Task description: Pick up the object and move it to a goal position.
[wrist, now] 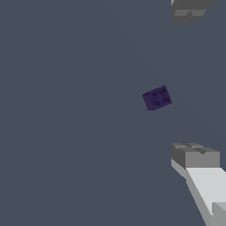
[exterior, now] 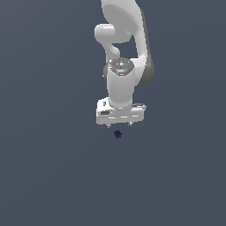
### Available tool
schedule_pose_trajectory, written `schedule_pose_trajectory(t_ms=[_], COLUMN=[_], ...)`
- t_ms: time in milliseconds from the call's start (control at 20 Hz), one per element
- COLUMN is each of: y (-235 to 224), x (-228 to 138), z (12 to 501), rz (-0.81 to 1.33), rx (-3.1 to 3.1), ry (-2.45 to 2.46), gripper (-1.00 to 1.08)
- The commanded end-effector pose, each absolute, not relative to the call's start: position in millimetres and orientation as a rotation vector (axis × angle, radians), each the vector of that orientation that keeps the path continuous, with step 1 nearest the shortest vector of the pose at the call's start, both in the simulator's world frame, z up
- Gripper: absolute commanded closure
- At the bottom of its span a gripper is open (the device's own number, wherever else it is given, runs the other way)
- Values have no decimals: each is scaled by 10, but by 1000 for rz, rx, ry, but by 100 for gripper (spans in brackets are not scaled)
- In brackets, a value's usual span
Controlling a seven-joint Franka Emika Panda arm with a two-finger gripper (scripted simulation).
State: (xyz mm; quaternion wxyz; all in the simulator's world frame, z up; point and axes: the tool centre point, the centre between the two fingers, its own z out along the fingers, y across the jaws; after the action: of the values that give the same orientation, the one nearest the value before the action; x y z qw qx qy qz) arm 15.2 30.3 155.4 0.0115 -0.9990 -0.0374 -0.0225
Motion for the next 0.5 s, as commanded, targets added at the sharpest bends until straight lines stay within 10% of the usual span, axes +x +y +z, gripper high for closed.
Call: schedule_pose_trajectory(t_ms=[0, 450], y=[294, 267], x=[129, 3], z=[1448, 972], rz=[-61, -22], rx=[-3118, -3096], ry=[-187, -519], gripper=[-92, -92])
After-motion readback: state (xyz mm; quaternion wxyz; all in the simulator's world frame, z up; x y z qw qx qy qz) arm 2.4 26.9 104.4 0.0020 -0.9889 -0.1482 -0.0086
